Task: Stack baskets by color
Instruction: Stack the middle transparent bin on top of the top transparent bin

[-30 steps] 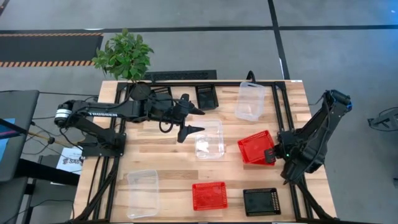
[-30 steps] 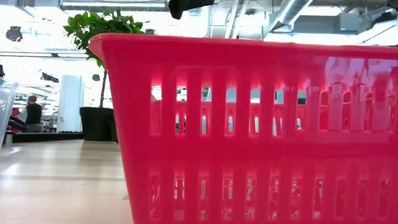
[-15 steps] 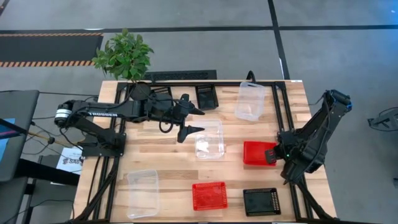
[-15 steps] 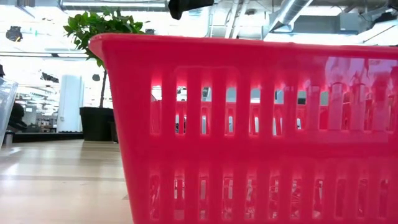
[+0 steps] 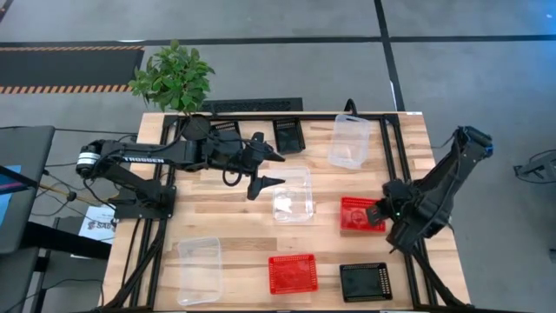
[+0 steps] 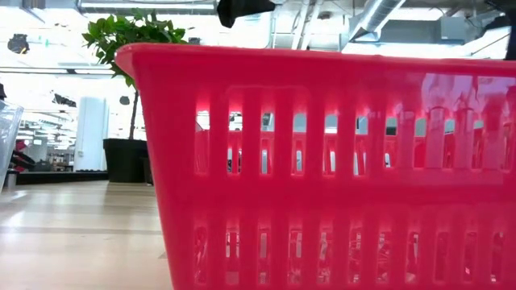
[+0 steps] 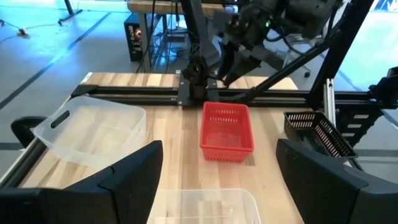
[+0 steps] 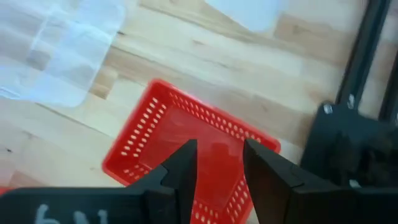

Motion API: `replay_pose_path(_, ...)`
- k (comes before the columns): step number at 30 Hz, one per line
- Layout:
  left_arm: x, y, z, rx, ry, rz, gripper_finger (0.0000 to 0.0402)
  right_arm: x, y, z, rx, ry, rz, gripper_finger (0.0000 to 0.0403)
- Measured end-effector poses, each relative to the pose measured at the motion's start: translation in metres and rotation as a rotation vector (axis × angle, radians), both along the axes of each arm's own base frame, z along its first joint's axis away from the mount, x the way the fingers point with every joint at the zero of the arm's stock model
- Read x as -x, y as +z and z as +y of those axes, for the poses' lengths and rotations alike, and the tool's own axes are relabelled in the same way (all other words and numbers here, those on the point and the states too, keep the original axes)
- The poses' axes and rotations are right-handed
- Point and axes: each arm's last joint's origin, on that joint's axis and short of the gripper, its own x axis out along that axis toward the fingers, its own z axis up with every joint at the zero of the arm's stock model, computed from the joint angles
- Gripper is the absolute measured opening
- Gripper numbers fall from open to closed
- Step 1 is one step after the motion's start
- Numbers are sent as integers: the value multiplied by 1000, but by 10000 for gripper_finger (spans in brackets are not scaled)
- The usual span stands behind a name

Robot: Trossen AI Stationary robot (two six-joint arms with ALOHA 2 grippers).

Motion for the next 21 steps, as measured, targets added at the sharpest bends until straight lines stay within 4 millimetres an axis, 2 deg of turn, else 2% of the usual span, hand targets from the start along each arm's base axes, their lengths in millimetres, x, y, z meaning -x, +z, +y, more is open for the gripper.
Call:
replay_pose_path(9,3,-8,0,23,7,94,300,-26,21,-13,38,229,13,134)
replay_pose_path(15,8,-18,0,57,31,208,300,-42,38,-27,24,442,-112,120)
replay_pose_path(21,17,-31,1,71,113,369,300,-56,45,-53,94,454,-178,119)
